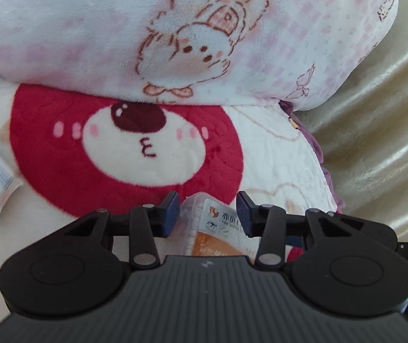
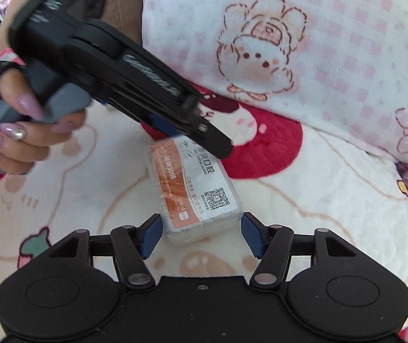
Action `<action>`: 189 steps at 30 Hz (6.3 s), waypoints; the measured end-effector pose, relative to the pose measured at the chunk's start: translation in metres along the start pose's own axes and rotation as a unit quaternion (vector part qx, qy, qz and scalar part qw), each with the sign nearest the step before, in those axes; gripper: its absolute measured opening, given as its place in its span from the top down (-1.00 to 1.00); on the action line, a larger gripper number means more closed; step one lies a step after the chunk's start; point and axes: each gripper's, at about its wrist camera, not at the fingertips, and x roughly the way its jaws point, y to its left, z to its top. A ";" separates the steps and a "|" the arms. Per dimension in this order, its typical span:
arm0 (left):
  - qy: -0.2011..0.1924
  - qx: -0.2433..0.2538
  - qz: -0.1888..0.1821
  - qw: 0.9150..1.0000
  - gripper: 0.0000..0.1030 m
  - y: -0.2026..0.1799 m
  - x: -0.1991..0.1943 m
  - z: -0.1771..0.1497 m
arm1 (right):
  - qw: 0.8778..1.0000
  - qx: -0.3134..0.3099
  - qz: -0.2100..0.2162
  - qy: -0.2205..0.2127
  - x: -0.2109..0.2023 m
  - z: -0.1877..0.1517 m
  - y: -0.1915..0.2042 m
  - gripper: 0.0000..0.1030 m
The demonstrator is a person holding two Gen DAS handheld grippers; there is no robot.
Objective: Organize objects
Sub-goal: 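Lower the left tool onto the clear orange-labelled box and close on it, then lift the clear box with the left tool and carry it over the pink box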
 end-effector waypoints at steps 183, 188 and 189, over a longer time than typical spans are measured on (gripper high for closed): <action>-0.150 -0.138 0.093 0.975 0.28 0.056 -0.407 -0.146 | 0.987 -0.020 0.134 -0.090 -0.137 0.149 0.290 0.02; -0.163 -0.151 0.099 0.970 0.28 0.077 -0.407 -0.141 | 0.987 -0.020 0.136 -0.086 -0.118 0.163 0.296 0.02; -0.169 -0.155 0.099 0.968 0.28 0.082 -0.407 -0.141 | 0.987 -0.020 0.138 -0.085 -0.114 0.166 0.297 0.03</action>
